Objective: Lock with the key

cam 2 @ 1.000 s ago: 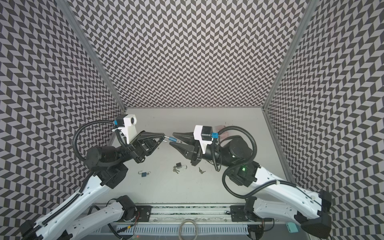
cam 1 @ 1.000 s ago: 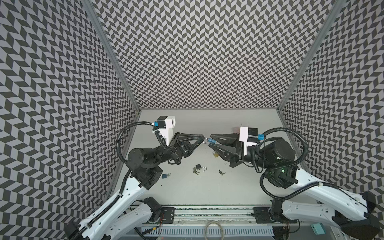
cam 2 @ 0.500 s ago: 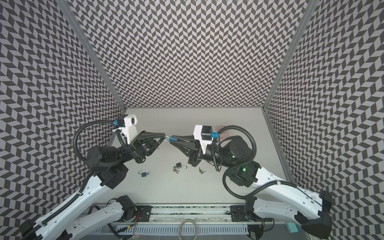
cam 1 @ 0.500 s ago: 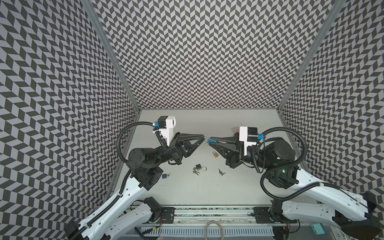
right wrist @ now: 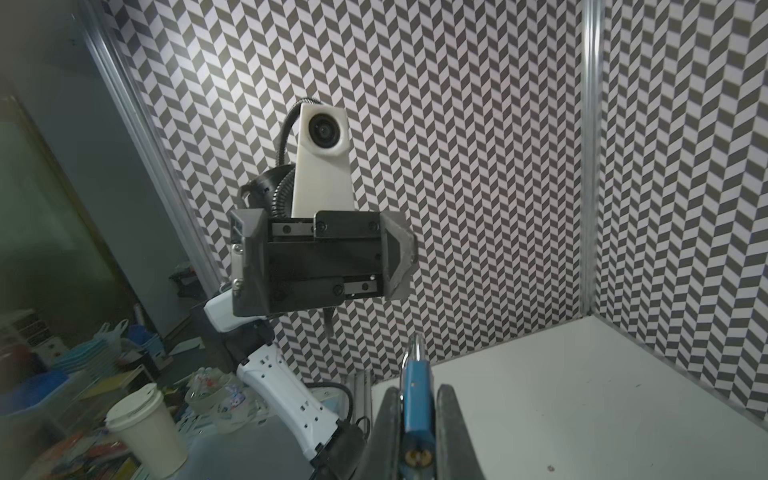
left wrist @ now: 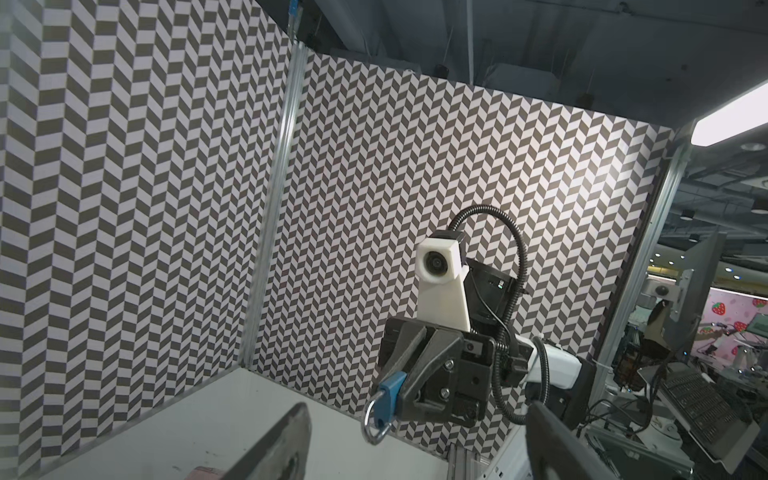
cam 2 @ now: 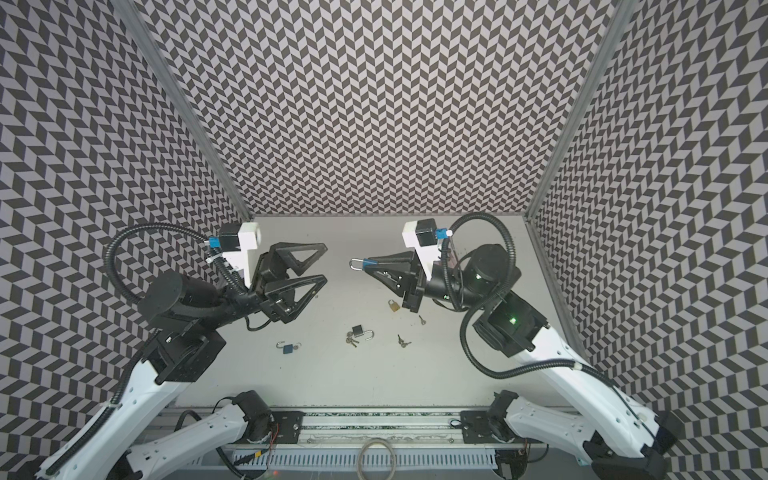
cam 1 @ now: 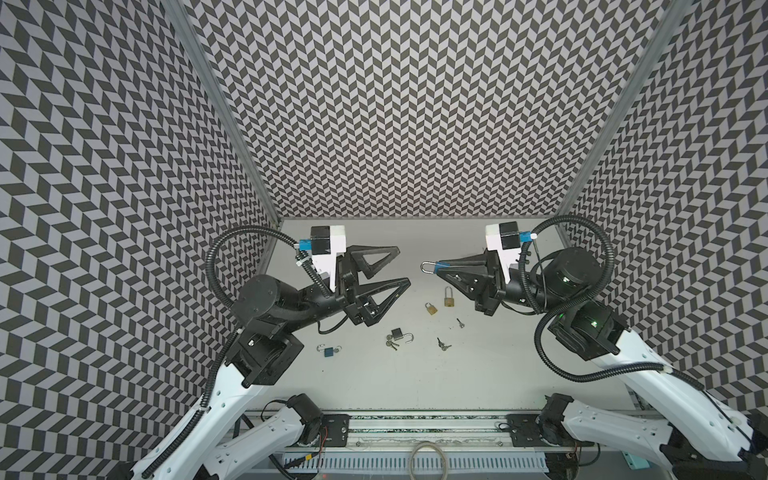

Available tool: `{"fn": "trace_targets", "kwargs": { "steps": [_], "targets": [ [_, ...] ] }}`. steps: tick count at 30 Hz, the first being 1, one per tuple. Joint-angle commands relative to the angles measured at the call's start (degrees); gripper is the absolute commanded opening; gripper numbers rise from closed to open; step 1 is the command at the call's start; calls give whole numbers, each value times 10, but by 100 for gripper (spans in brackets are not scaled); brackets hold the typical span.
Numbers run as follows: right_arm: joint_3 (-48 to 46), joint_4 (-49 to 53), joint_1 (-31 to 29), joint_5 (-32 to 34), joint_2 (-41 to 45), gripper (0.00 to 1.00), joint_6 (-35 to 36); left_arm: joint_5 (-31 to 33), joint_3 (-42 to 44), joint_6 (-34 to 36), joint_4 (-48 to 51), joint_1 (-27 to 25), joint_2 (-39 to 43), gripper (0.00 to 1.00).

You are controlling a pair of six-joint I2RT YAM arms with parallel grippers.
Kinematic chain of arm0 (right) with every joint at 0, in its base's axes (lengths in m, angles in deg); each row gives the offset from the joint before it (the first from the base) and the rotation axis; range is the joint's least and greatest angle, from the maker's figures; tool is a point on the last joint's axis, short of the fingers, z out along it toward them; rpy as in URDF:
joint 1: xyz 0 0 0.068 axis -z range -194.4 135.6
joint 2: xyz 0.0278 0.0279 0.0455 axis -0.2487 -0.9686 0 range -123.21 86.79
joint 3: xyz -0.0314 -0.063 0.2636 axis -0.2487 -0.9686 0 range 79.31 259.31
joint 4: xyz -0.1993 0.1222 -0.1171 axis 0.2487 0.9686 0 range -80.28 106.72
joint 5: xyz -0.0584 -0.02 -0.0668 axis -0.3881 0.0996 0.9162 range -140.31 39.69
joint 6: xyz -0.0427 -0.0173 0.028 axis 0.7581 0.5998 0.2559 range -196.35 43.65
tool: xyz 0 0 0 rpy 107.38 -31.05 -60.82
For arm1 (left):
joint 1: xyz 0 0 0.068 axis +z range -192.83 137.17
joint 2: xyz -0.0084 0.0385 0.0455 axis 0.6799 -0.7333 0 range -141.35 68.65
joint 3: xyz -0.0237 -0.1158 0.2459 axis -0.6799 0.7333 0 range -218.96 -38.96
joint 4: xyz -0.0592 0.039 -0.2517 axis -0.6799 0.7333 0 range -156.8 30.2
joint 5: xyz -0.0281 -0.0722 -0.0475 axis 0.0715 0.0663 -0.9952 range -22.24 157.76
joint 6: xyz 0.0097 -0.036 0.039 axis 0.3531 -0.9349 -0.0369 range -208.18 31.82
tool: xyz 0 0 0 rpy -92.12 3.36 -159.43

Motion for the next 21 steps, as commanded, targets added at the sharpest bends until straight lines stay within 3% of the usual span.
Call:
{"fn": "trace_targets", "kwargs": {
  "steps": [1,4,8,17,21],
  "targets": [
    [23,63,3,-33,18,0,46,-73,-12,55,70,-3,-27,78],
    [25,69,3,-37,23,0,57,-84,-12,63,74,-2,-35,69],
    [27,68,4,-51,23,0,57,-92,-9,66,70,-3,-36,68],
    [41,78,8,-77,15,0,54,-121,-9,67,58,-3,-32,35],
    [44,74,8,-91,8,0,47,-138,-9,68,57,-3,-33,35]
  ]
}}
